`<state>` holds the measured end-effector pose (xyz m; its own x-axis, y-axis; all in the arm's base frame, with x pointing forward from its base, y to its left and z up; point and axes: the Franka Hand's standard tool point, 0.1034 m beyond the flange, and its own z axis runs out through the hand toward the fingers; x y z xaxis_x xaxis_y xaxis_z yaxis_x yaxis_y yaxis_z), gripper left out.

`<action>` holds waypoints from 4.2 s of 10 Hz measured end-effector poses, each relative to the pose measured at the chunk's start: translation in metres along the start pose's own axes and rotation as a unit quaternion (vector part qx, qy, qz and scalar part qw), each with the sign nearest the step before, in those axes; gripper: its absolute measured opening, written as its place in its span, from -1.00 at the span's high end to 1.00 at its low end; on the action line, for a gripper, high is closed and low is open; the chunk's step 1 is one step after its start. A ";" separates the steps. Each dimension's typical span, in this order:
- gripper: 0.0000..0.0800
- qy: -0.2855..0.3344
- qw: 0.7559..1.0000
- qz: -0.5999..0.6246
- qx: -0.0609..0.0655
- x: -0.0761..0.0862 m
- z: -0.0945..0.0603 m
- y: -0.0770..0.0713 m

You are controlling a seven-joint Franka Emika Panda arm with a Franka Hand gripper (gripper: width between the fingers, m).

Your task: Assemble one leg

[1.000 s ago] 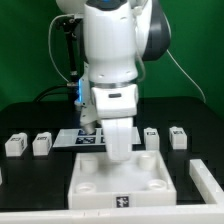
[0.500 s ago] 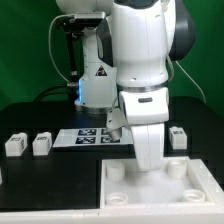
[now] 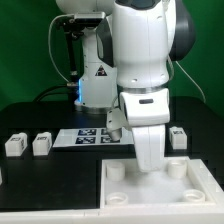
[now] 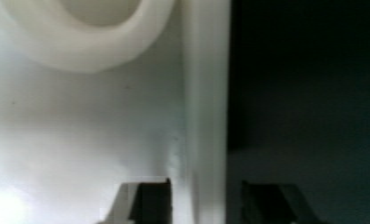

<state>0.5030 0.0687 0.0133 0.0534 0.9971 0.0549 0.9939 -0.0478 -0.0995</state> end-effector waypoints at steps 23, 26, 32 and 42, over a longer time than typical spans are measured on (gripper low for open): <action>-0.62 -0.005 0.844 0.536 -0.009 0.060 -0.052 -0.052; -0.62 -0.004 0.712 0.702 0.006 0.084 -0.039 -0.069; -0.62 -0.142 0.666 0.718 0.144 0.093 -0.019 -0.087; -0.62 -0.296 0.634 0.657 0.282 0.093 0.017 -0.131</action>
Offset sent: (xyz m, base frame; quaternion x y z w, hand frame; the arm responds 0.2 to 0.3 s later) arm 0.0000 0.0000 0.0000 0.0000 0.0000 0.0000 1.0000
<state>0.3765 0.1688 0.0145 0.5871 -0.0242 -0.8092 -0.0720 -0.9972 -0.0224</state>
